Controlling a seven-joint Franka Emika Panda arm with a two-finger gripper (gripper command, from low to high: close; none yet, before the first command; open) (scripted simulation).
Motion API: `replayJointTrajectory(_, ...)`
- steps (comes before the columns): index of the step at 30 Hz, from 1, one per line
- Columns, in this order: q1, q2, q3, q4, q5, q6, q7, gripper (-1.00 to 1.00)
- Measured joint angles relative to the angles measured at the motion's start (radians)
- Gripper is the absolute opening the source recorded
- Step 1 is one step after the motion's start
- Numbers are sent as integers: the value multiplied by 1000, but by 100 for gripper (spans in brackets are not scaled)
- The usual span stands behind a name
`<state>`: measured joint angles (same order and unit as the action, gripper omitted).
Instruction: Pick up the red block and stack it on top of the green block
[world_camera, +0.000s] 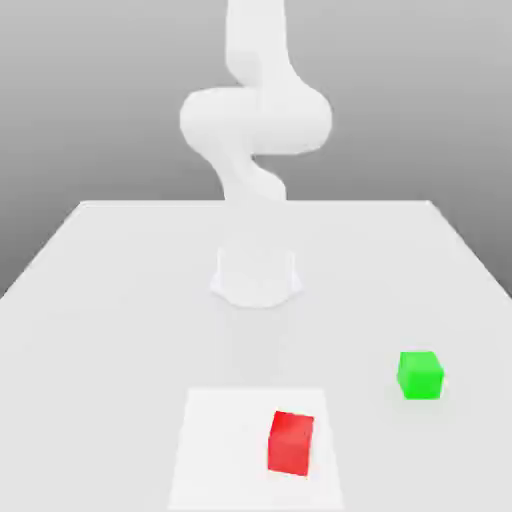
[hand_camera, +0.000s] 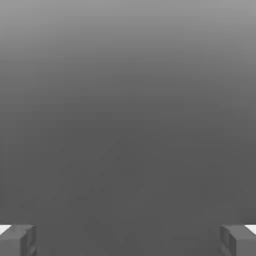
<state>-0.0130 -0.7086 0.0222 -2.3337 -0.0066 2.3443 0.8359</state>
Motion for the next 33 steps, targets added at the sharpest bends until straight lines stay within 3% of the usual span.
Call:
replayJointTrajectory(21, -29, 767, 110, -283, -39, 372, 290, 0)
replayJointTrajectory(27, 3, 983, 70, -275, -88, 538, 344, 0)
replayJointTrajectory(28, 10, 1011, 61, -271, -97, 562, 350, -100)
replayJointTrajectory(33, 9, 1011, 61, -271, -98, 563, 351, -100)
